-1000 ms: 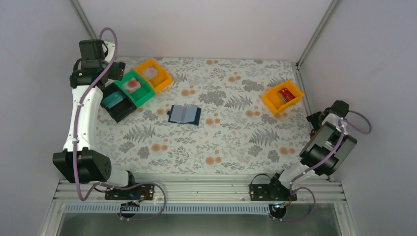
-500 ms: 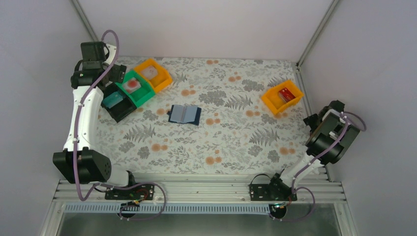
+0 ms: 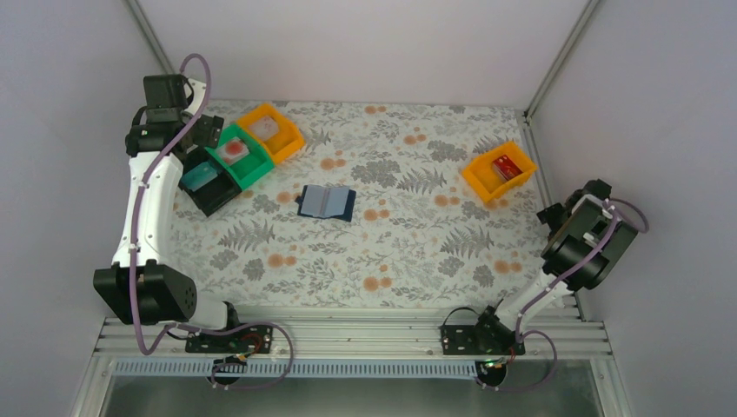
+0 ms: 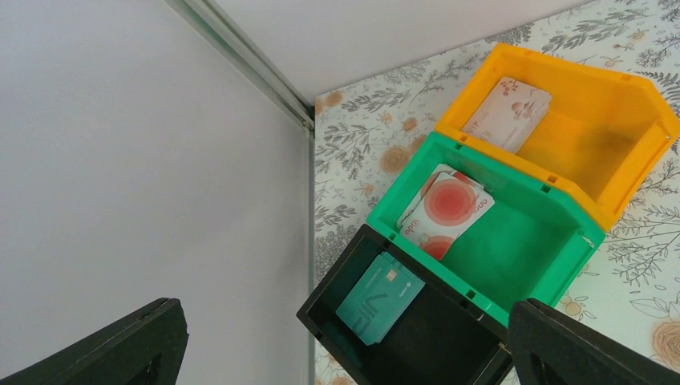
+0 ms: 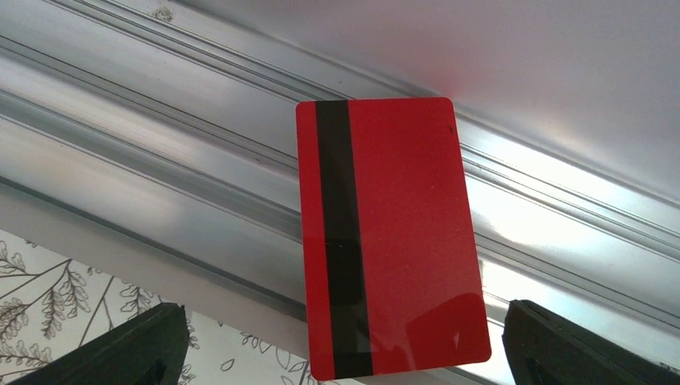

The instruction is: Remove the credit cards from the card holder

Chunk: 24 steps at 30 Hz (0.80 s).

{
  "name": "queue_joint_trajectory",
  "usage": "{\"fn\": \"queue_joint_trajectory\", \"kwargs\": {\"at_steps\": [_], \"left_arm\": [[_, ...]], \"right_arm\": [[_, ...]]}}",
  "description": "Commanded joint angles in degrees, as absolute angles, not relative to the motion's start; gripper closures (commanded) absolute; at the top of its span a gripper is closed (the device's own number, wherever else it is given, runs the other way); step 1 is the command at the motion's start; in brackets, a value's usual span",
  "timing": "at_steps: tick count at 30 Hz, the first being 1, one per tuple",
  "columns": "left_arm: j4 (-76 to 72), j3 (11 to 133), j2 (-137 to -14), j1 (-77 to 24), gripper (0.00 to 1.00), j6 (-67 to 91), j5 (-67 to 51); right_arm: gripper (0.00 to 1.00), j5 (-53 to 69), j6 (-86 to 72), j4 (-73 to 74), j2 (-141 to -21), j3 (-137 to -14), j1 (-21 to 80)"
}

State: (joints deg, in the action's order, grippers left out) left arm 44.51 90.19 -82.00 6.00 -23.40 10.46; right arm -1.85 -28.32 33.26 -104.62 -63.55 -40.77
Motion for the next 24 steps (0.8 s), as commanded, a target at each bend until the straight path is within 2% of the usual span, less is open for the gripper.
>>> {"fn": "queue_joint_trajectory", "kwargs": {"at_steps": [1,8,19,24], "left_arm": [[44.56,89.76,-80.96,6.28,0.00,-23.82,9.99],[44.85,89.56,-80.83,6.28,0.00,-24.04,10.01],[45.01,89.78,-80.83,6.33,0.00,-23.98,9.85],[44.87,89.57,-80.81,6.33,0.00,-23.75,9.82]], "right_arm": [[0.01,-4.77,-29.25,28.63,-106.28,-61.71,-45.35],[0.01,-4.12,-29.27,22.52,-102.42,-55.71,-47.28],[0.01,-3.31,-30.41,21.06,-101.04,-53.77,-50.36],[0.04,-2.32,-30.32,20.68,-101.55,-53.54,-50.95]]}}
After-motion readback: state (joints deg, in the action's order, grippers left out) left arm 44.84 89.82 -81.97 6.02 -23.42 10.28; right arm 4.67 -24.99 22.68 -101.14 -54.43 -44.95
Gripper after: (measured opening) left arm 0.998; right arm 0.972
